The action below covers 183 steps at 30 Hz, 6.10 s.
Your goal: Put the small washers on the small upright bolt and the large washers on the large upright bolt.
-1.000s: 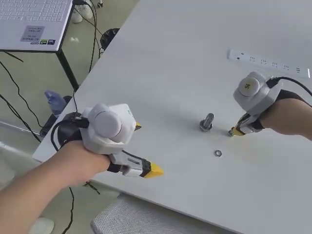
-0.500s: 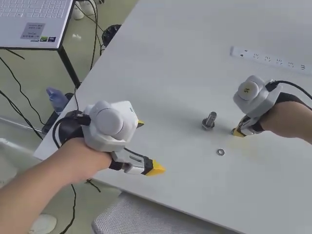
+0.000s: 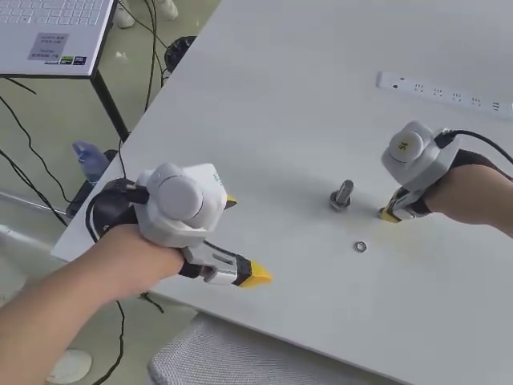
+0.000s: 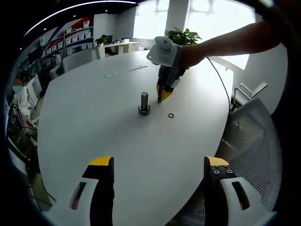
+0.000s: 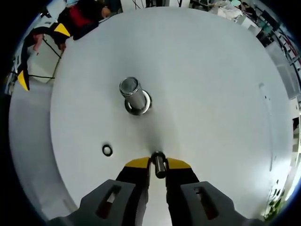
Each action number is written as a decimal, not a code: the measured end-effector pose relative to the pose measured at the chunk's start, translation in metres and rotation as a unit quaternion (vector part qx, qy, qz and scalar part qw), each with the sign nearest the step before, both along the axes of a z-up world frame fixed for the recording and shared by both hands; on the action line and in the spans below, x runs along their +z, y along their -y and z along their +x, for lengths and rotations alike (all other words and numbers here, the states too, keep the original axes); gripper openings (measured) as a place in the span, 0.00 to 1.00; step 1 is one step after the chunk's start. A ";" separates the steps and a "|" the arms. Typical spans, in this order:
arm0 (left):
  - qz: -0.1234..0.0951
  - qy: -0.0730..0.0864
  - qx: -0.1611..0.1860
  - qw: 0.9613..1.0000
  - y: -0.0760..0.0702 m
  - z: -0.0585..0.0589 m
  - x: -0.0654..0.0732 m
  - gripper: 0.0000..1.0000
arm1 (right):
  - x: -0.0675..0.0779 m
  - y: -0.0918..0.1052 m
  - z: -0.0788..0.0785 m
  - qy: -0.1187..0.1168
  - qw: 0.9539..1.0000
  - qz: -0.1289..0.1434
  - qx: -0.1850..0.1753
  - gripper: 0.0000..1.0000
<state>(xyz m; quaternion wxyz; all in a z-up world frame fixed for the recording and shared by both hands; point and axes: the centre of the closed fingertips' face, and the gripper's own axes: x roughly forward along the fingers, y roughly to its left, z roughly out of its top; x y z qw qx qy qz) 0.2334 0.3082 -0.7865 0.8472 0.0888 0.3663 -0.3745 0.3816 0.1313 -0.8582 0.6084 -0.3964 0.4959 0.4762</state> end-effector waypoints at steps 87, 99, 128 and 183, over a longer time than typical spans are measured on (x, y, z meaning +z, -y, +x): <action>-0.010 0.033 0.030 0.999 -0.005 -0.019 0.023 0.96 | 0.070 -0.028 -0.067 0.023 0.994 0.073 0.078 0.34; -0.010 0.035 0.032 0.999 -0.003 -0.025 0.021 0.96 | 0.057 -0.028 -0.074 0.017 0.995 0.072 0.063 0.34; -0.011 0.034 0.033 0.999 -0.007 -0.023 0.018 0.94 | -0.002 -0.029 -0.069 0.017 0.998 0.034 0.051 0.29; -0.014 0.021 0.031 0.999 -0.008 -0.027 0.012 0.87 | -0.016 -0.025 -0.070 0.002 1.000 -0.011 0.009 0.16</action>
